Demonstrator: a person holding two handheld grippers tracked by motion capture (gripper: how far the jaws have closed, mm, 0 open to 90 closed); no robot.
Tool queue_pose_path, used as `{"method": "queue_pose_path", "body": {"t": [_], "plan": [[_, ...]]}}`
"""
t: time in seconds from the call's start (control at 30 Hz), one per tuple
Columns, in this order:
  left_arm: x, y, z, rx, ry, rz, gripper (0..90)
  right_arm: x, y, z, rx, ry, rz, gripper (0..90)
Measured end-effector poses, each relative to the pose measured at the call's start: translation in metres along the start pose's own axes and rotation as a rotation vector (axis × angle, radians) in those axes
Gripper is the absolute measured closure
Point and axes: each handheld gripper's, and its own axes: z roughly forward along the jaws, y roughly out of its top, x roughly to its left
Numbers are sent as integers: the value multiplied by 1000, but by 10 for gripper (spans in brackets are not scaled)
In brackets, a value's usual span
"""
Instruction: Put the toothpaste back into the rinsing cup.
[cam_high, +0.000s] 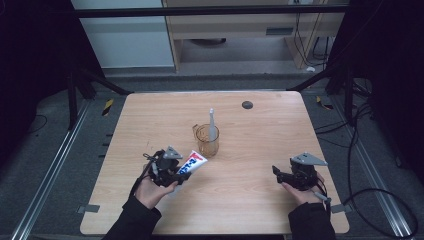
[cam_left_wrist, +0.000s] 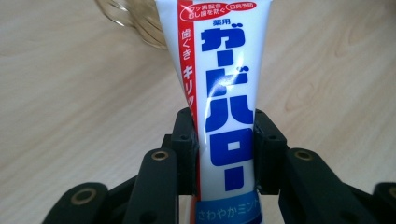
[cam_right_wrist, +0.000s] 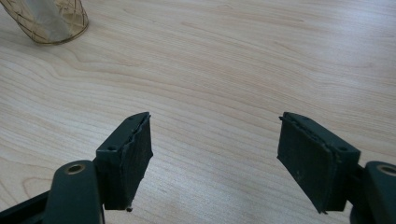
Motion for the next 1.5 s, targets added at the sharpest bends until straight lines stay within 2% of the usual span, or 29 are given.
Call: {"method": "queue_pose_path", "body": {"t": [0.1, 0.13, 0.17, 0.23, 0.3, 0.37, 0.47, 0.57, 0.77, 0.9, 1.17, 1.33, 1.5], "plan": [[9, 3, -14, -62, 49, -17, 667, 0, 0, 0, 1, -2, 0, 254], [9, 3, -14, -62, 49, -17, 667, 0, 0, 0, 1, -2, 1, 252], [16, 5, -24, -121, 76, -40, 668, 0, 0, 0, 1, -2, 4, 249], [22, 8, -33, -168, 104, -60, 668, 0, 0, 0, 2, -5, 7, 247], [24, 10, -35, -182, 115, -64, 668, 0, -1, 0, 2, -8, 8, 242], [31, 14, -43, -229, 139, -84, 668, 0, -1, 0, 2, -6, 12, 240], [35, 18, -46, -256, 155, -98, 669, 0, -1, 1, 2, -8, 10, 232], [42, 27, -47, -311, 181, -130, 669, 0, -1, 1, 0, -7, 13, 224], [50, 43, -40, -379, 209, -164, 670, 0, -1, 2, 0, -1, 14, 215], [54, 55, -32, -422, 211, -182, 670, 0, -1, 2, 0, 1, 18, 213], [59, 74, -15, -479, 221, -203, 671, -1, -1, 2, -5, 3, 19, 212], [58, 86, -5, -514, 227, -199, 671, -1, -2, 3, -3, 2, 18, 217], [56, 98, 5, -550, 210, -208, 671, -1, -1, 3, -5, 4, 16, 219]]}}
